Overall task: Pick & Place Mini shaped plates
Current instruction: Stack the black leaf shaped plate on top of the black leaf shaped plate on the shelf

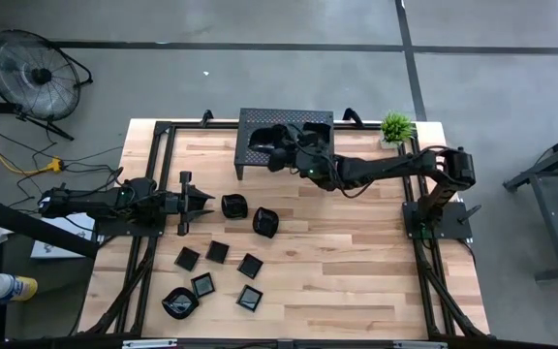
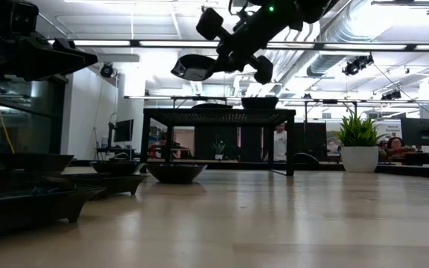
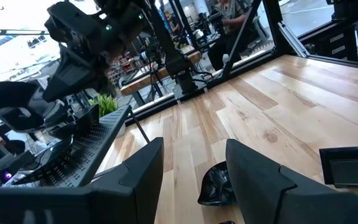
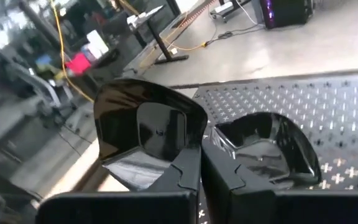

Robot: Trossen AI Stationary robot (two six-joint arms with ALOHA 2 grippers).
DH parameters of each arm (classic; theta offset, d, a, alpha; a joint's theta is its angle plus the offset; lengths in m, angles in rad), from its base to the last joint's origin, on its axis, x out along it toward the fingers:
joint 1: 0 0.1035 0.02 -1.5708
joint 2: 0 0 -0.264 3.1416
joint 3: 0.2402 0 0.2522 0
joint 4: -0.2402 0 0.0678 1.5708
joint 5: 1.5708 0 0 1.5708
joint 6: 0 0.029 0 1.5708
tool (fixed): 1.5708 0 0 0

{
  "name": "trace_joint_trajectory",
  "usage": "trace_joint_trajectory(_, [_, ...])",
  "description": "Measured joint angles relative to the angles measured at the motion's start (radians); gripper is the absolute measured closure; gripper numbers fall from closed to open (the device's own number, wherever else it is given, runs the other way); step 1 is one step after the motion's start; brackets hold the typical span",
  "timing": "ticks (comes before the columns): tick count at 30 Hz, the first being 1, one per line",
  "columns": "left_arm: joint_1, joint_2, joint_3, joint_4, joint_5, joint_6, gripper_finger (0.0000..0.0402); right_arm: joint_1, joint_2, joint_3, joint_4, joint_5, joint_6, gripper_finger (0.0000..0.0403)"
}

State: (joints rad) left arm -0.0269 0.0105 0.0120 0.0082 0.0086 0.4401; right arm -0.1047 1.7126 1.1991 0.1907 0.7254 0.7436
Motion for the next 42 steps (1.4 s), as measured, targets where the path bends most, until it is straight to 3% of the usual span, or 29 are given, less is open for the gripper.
trace_joint_trajectory(11, [0.0,0.0,0.0,0.0,0.0,0.0,0.0231,0.001,0.0,0.321,-0.596,-0.145,-0.19,0.0403])
trace_joint_trajectory(18, [0.0,0.0,0.0,0.0,0.0,0.0,0.0231,0.005,0.0,0.334,-0.737,-0.189,-0.194,0.0403])
trace_joint_trajectory(26, [0.0,0.0,0.0,0.0,0.0,0.0,0.0231,0.125,0.0,0.307,-0.757,0.042,-0.233,0.0403])
trace_joint_trajectory(34, [0.0,0.019,0.033,-0.065,0.037,0.0,0.0231,0.282,-0.001,0.308,-0.644,0.299,-0.325,0.0403])
trace_joint_trajectory(42, [0.0,0.023,0.037,-0.062,0.041,0.0,0.0231,0.322,-0.001,0.308,-0.621,0.33,-0.36,0.0403])
